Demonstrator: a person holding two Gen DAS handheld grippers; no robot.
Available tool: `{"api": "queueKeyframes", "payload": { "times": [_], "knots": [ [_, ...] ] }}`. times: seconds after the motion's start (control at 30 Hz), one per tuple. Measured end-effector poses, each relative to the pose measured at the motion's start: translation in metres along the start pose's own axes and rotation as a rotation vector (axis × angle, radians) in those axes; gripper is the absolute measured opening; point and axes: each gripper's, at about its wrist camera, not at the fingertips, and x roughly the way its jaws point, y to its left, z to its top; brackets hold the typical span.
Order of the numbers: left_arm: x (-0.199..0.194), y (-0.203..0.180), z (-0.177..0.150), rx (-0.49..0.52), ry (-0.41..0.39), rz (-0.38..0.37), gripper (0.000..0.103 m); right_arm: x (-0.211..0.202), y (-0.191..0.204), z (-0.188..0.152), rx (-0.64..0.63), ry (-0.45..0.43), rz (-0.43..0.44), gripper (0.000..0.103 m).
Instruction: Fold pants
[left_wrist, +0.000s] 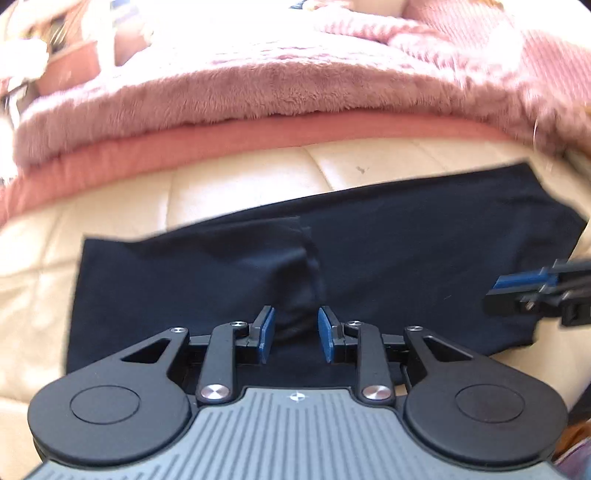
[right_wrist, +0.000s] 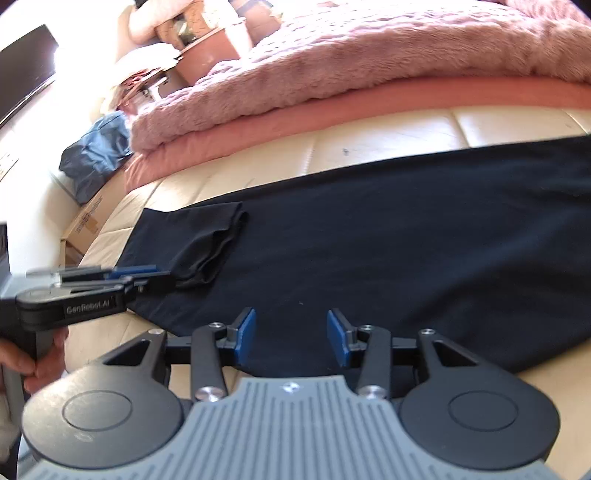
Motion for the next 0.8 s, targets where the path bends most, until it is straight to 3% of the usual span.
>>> {"api": "queueKeyframes", "payload": {
  "times": [0.1,0.17,0.3,0.4,0.53,0.6,0.8],
  "knots": [
    [0.006,-0.009,0.005,0.138,0.008,0.004,0.032,0.010,0.008,0.008,-0.039,0.001,0.006,0.039],
    [0.011,-0.015,0.006,0.218,0.011,0.006,0.032,0.018,0.012,0.014,-0.066,0.003,0.016,0.030],
    [0.027,-0.029,0.004,0.256,0.041,0.009,0.032,0.035,0.019,0.021,-0.086,0.016,0.037,0.029],
    [0.036,-0.026,0.004,0.222,0.066,0.003,0.031,0.042,0.020,0.022,-0.094,0.027,0.052,0.029],
    [0.037,-0.013,0.007,0.139,0.073,-0.060,0.009,0.048,0.021,0.024,-0.108,0.034,0.054,0.029],
    [0.036,-0.005,0.010,0.077,0.078,-0.086,0.002,0.050,0.019,0.025,-0.103,0.034,0.060,0.029],
    [0.019,0.027,0.016,-0.172,0.046,-0.169,0.001,0.056,0.020,0.027,-0.109,0.034,0.074,0.029]
  ]
}}
